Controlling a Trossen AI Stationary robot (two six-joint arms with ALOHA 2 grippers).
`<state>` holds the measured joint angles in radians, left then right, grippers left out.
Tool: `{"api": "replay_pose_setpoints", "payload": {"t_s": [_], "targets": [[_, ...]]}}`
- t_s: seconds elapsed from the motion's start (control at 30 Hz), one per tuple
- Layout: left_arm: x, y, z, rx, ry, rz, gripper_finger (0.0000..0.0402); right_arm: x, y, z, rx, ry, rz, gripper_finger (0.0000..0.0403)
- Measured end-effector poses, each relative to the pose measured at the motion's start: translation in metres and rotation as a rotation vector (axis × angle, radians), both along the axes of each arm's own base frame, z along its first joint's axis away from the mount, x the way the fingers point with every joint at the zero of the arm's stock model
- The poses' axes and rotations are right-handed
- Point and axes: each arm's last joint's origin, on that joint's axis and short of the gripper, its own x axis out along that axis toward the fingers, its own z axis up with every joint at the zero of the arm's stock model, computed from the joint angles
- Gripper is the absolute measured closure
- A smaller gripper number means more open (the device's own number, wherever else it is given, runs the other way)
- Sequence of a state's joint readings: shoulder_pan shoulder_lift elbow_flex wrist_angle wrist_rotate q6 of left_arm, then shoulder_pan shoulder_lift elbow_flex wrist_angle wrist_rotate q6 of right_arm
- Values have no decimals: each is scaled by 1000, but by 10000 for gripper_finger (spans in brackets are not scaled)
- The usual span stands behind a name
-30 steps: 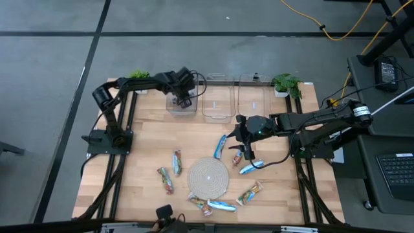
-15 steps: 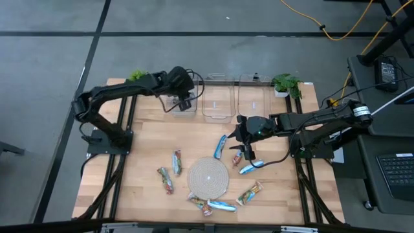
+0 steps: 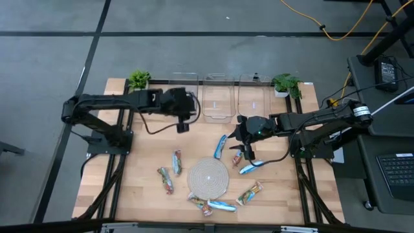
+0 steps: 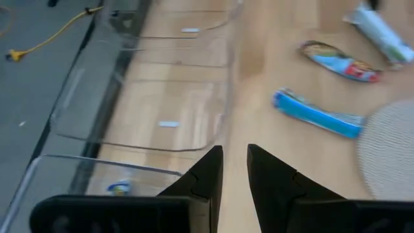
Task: Pick and place Granola Bars by type
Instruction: Put the red granola bar into the center transparent bin
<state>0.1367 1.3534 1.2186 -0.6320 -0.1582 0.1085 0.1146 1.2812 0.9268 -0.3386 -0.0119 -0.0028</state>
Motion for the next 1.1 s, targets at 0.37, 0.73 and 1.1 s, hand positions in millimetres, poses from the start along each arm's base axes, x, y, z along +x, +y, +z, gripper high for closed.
{"api": "replay_pose_setpoints", "payload": {"t_s": [0.37, 0.73, 1.1], "targets": [[-10, -53, -9, -64, 133, -75, 342, 0, 0, 0, 2, -3, -2, 181], [-24, -98, -14, -144, 213, -118, 343, 0, 3, 0, 42, 0, -23, 181], [-45, -147, -18, -136, 300, -331, 343, -2, 16, 0, 80, 8, -5, 181]]}}
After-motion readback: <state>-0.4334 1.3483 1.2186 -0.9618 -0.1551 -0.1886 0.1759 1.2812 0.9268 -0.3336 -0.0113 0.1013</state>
